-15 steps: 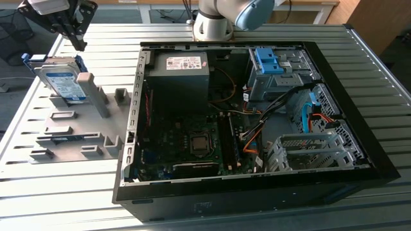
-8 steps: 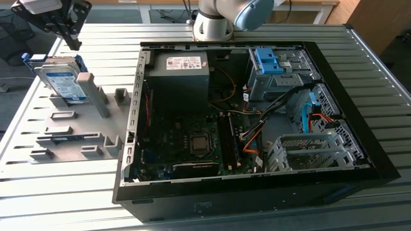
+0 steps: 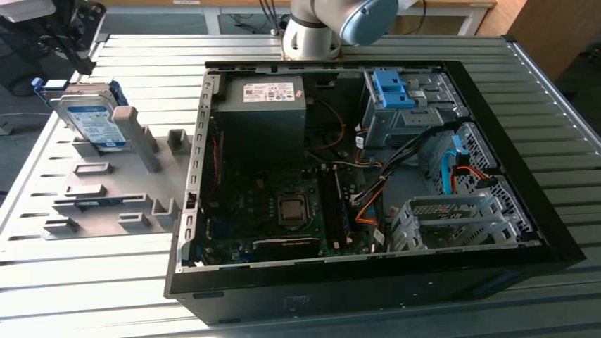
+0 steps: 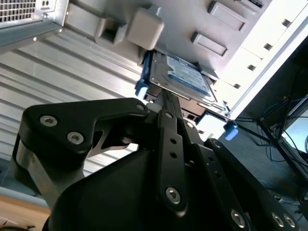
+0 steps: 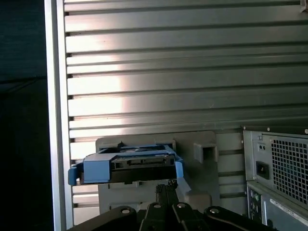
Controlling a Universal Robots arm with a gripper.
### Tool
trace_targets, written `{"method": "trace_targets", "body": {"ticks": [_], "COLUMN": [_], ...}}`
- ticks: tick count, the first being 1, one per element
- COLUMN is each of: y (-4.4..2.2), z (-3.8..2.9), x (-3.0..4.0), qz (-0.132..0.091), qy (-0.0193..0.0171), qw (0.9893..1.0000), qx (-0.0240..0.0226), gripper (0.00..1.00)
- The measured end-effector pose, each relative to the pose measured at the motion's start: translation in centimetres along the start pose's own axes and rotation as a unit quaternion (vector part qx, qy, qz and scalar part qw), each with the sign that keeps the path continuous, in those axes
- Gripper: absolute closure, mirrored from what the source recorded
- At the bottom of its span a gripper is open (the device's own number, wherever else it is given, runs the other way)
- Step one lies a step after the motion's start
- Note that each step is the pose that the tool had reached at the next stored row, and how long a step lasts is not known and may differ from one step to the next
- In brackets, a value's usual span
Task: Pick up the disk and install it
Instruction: 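Reach for the disk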
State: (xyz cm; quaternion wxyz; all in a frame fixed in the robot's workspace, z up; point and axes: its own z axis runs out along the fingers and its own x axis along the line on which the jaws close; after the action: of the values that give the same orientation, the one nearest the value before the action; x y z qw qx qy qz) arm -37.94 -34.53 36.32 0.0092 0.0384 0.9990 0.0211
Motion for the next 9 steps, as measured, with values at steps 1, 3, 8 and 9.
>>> {"method": "trace_targets", "body": {"ticks": [1, 3, 8, 9], "y": [-0.01, -0.01, 0.04, 0.05], "z": [0.04, 0.14, 0.32, 0.33], "x": [0.39, 1.22, 3.16, 3.48], "qz": [0.0, 0.0, 0.0, 0.0], "qy": [0.0001, 0.0003, 0.0005, 0.0005], "qw": [1.0, 1.0, 1.0, 1.0], "qx": [0.0, 0.0, 0.0001, 0.0], "gripper": [0.89, 0.89, 0.89, 0.89]}}
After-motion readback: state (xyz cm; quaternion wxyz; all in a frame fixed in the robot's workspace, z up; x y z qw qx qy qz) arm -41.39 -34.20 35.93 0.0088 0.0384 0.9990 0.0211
